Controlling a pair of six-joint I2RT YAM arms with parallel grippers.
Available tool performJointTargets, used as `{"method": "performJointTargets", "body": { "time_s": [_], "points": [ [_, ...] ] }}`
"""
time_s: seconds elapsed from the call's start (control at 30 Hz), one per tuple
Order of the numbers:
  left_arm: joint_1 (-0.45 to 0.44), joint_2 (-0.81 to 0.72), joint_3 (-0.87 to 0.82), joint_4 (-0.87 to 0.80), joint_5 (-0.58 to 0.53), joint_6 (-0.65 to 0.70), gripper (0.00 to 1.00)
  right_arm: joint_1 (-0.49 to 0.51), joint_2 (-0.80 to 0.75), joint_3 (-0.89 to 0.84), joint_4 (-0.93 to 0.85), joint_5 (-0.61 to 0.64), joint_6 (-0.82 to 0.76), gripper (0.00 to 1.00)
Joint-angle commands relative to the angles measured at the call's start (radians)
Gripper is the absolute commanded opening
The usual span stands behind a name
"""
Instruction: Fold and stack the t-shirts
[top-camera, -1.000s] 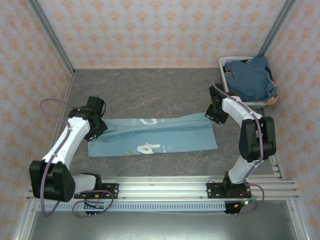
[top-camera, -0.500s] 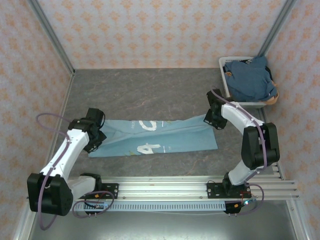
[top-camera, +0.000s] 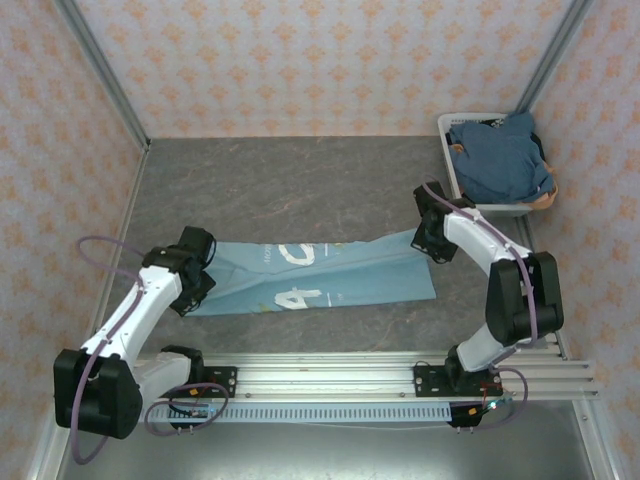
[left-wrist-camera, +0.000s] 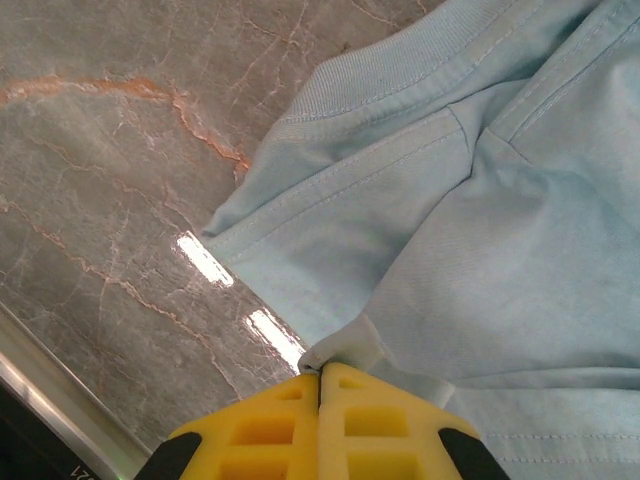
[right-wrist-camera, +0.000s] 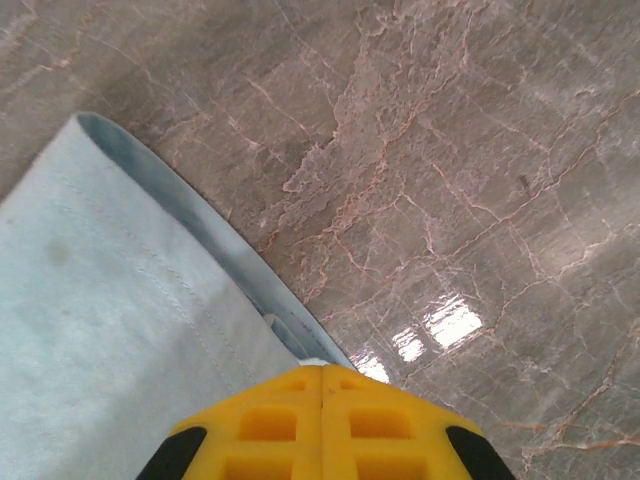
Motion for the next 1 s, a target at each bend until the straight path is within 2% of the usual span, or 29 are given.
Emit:
{"method": "performJointTargets", "body": {
  "time_s": [0.0, 0.37, 0.97],
  "points": [
    [-0.012, 0.01, -0.016, 0.006, -0.024, -0.026, 0.0, 0.01, -0.039, 0.0, -0.041, 0.062, 0.026, 0.0],
    [-0.022, 0.07, -0.024, 0.056, -0.014, -0.021, 0.0, 0.04, -0.073, -0.13, -0.018, 0.112, 0.079, 0.0],
    [-0.032, 0.174, 0.024, 0.111, -0.036, 0.013, 0.0, 0.044, -0.063, -0.198, 0.006, 0.044, 0.128, 0.0]
  ]
}}
